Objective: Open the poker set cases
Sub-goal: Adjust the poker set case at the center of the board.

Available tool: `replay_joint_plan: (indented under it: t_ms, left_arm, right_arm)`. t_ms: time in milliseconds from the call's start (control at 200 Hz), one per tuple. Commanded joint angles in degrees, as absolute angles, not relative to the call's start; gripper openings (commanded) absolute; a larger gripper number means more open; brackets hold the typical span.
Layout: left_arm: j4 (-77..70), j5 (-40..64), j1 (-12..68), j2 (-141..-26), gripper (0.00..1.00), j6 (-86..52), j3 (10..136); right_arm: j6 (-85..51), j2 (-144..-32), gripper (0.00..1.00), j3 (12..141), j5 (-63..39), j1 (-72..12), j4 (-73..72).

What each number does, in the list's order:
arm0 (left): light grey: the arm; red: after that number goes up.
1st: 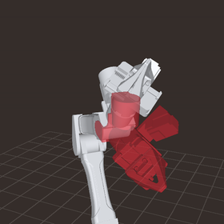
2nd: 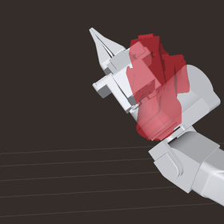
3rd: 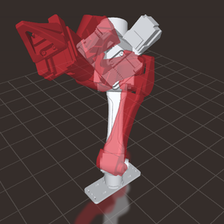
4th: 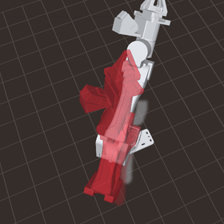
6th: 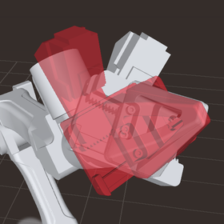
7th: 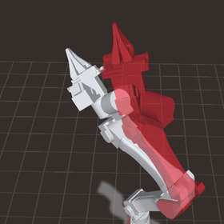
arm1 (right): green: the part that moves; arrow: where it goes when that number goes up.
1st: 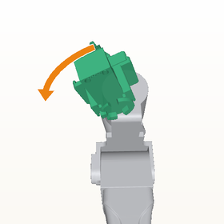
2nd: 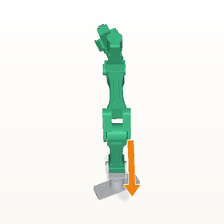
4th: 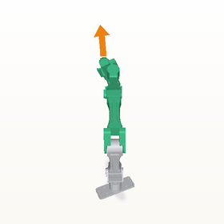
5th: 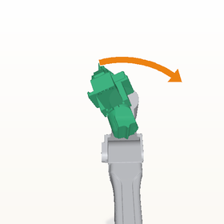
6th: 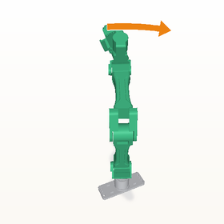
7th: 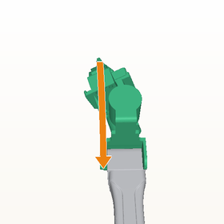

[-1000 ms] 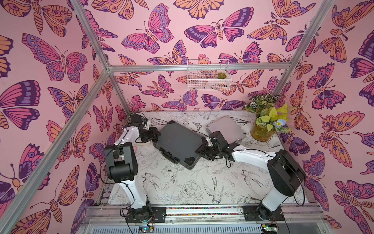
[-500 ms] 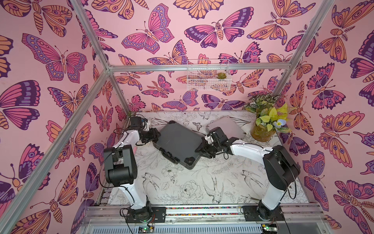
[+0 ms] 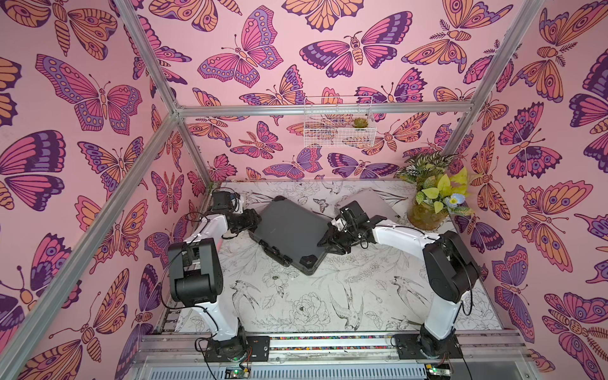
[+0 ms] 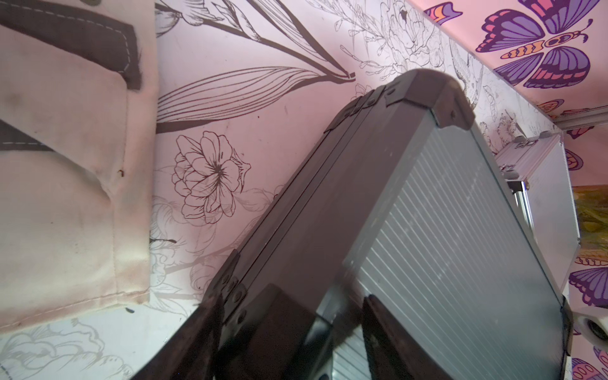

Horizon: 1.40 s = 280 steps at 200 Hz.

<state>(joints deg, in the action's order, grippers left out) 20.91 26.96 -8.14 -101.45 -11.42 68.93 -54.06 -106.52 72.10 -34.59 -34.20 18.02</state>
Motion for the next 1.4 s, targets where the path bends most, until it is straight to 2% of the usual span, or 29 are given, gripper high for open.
replay_joint_plan:
  t_ms: [0, 626, 941, 1397]
  left_arm:
    - [38.98, 38.76, -1.53, -102.45, 0.67, -14.01, 63.07]
    - [36.56, 41.40, -0.66, -98.92, 0.67, -14.83, 58.15]
    - [36.58, 42.34, -0.54, -101.73, 0.66, -15.55, 62.07]
    - [36.56, 42.00, 0.93, -98.03, 0.67, -16.52, 56.53]
  right_arm:
    - [-47.99, -112.66, 0.48, 75.87, -24.95, -34.20, 4.10]
    - [-49.80, -117.36, 0.48, 80.16, -26.19, -30.96, 0.05]
    - [-54.07, -111.29, 0.47, 70.52, -19.25, -32.57, -5.78]
    - [-49.45, -115.20, 0.49, 75.41, -25.13, -33.50, -2.29]
